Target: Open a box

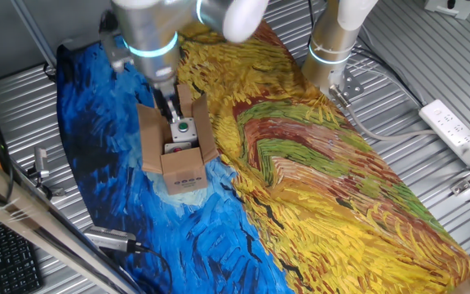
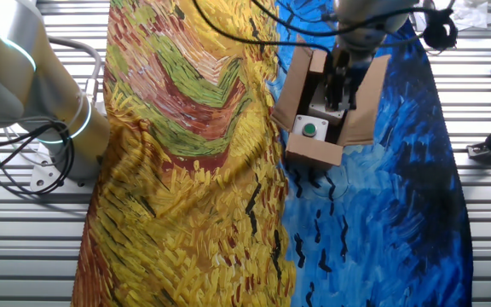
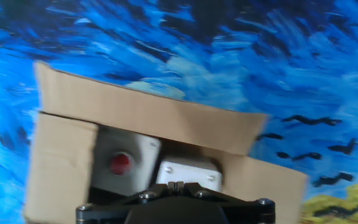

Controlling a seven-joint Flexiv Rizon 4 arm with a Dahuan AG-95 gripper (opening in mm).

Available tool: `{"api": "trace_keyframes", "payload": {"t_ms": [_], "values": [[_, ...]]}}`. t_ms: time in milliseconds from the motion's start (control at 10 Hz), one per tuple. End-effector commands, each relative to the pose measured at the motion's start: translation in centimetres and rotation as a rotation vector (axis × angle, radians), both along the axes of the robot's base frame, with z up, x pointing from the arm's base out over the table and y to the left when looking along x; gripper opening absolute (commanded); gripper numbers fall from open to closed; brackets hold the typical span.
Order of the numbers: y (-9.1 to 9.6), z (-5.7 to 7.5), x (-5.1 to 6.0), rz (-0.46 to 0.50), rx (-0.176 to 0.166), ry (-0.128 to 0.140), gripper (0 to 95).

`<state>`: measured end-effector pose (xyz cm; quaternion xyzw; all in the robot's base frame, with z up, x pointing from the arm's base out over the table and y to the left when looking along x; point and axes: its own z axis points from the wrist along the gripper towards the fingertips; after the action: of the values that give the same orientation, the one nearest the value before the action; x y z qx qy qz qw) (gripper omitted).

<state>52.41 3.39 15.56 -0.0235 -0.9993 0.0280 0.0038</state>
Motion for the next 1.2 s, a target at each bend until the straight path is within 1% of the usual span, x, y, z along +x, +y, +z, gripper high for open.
{"api": "trace_keyframes", "payload": {"t_ms": [100, 200, 400, 600, 800, 1100, 1200], "values": [[0.3, -1.1, 0.2, 0.021, 0.005, -0.005, 0.0], [0.5, -1.6, 0.2, 0.042, 0.006, -0.009, 0.0], [1.1, -2.4, 0.3, 0.059, 0.038, -0.007, 0.0], [1.4, -2.7, 0.3, 0.108, 0.053, 0.004, 0.0], [1.5, -3.0, 0.4, 0.137, 0.07, 0.003, 0.0], [1.4, -3.4, 0.4, 0.139, 0.082, -0.003, 0.0], [1.4, -3.5, 0.4, 0.139, 0.096, -0.011, 0.0]]}}
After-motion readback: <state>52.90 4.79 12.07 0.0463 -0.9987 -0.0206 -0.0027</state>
